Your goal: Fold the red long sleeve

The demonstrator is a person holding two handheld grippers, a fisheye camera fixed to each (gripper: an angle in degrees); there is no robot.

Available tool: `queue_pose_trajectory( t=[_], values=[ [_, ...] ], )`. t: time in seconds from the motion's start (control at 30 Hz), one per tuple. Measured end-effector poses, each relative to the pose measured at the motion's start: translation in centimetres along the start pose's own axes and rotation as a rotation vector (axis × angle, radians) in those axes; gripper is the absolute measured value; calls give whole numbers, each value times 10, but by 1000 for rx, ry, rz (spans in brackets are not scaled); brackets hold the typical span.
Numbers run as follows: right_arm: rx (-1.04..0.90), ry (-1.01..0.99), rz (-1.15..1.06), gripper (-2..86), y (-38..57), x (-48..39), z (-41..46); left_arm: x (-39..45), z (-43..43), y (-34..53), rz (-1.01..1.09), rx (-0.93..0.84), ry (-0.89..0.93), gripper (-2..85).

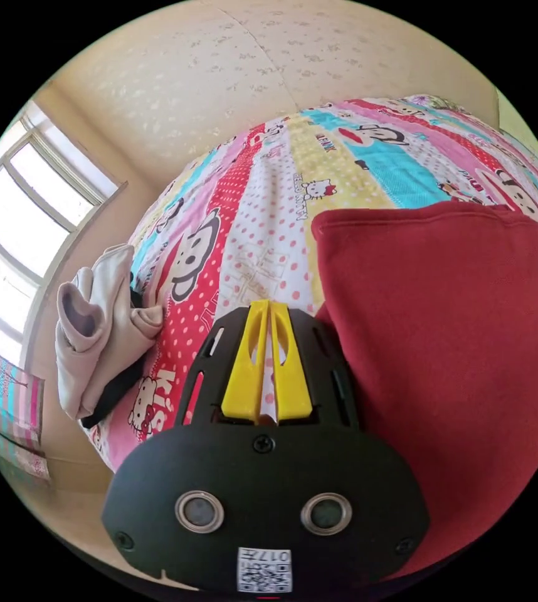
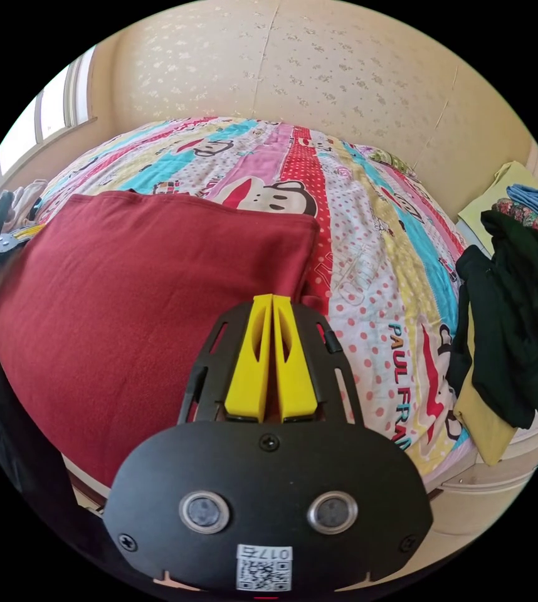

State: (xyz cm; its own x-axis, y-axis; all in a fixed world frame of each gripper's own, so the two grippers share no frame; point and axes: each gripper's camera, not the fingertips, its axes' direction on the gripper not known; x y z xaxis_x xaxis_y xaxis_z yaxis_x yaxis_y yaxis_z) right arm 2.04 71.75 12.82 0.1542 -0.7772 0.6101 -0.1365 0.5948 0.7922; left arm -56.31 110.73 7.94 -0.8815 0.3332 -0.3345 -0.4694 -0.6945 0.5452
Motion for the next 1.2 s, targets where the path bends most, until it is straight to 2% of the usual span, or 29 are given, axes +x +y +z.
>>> queue_pose_trajectory(
  t=[0.13, 0.27, 0.3, 0.4, 0.57, 0.63, 0.77, 0.9, 0.97, 1.03, 1.07, 1.13, 1.2],
  values=[
    [5, -4, 1, 3, 4, -4, 5, -77, -33, 31, -202, 41, 185, -1],
    [17, 31, -9, 3, 8, -13, 7, -134, -83, 125, -261, 244, 586, 23],
    [24, 37, -10, 3, 10, -16, 7, -141, -87, 152, -277, 262, 675, 61],
    [43, 65, -18, 3, 15, -24, 6, -145, -80, 197, -274, 227, 805, 93],
    [41, 62, -19, 4, 20, -31, 8, -141, -49, 212, -263, 175, 964, 102],
    [47, 21, -9, 5, 23, -29, 6, -139, -41, 211, -292, 135, 958, 108],
    [43, -10, 0, 9, 27, -31, 5, -141, -41, 219, -346, 194, 863, 92],
    [57, -63, 7, 29, 30, -32, -14, -154, -35, 212, -347, 151, 873, 59],
    [184, -80, -10, 54, 43, -43, -43, -162, -38, 208, -349, 146, 891, 49],
    [417, -114, -138, 70, 69, -80, -94, -168, -45, 202, -340, 166, 896, 45],
    [459, -121, -176, 74, 76, -91, -106, -171, -49, 195, -325, 163, 891, 44],
    [586, -249, -297, 87, 103, -137, -144, -175, -56, 183, -304, 142, 885, 44],
    [625, -402, -363, 96, 115, -169, -160, -181, -67, 167, -278, 149, 894, 44]
  ],
)
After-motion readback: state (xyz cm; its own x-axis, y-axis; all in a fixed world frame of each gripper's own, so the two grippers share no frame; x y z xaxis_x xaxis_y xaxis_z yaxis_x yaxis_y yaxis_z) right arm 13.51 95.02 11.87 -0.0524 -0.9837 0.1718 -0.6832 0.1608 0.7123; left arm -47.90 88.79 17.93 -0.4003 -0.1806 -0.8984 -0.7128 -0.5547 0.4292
